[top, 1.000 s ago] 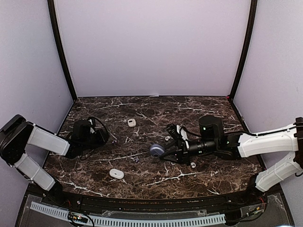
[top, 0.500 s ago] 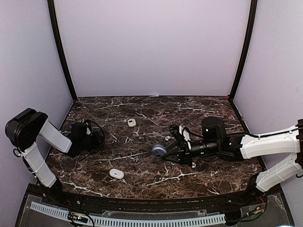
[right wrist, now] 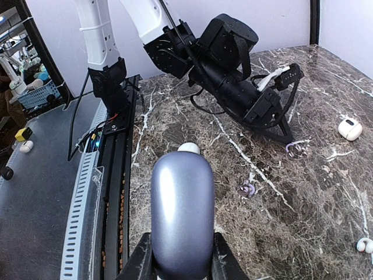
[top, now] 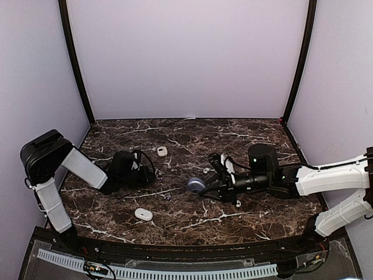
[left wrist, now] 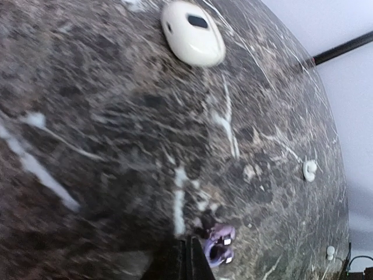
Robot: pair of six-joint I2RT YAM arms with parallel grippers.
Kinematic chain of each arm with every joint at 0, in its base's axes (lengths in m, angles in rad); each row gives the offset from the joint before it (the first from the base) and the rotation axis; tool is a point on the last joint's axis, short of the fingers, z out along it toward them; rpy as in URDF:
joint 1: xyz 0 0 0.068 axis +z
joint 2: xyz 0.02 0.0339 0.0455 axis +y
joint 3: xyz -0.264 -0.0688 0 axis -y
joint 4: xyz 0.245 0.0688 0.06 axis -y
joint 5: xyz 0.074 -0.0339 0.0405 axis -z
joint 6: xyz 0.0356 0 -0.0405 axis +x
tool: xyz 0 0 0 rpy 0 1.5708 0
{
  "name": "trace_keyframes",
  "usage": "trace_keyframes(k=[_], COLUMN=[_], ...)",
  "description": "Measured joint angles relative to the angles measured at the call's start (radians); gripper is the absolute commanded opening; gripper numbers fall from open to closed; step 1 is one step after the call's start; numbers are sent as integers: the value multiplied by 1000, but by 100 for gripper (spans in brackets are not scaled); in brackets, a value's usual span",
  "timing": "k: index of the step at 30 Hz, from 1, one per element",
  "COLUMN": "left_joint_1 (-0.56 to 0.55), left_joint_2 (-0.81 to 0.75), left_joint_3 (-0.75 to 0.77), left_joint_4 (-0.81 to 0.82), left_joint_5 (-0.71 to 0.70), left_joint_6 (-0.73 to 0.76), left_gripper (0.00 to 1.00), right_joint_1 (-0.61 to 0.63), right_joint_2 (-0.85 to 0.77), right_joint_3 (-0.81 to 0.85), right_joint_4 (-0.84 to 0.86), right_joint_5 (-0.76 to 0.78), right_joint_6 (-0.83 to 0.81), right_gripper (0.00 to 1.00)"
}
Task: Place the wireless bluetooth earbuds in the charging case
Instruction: Move the right earbud to the center of the board.
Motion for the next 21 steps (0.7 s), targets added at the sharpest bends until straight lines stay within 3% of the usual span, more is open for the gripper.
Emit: trace_keyframes(k=[11, 21], left_joint_1=[-270, -220], left_joint_2=[0, -122], left_joint_3=[85, 111], left_joint_4=[-147, -325], left_joint_5=[-1, -117], left_joint_6=[-85, -19], left_gripper=[0, 0], right_joint_1=[0, 0], right_joint_2=[0, -8], right_joint_3=[0, -13], right_joint_4=[3, 8], right_joint_5=[0, 3], right_joint_6=[8, 11], right_gripper=[8, 8])
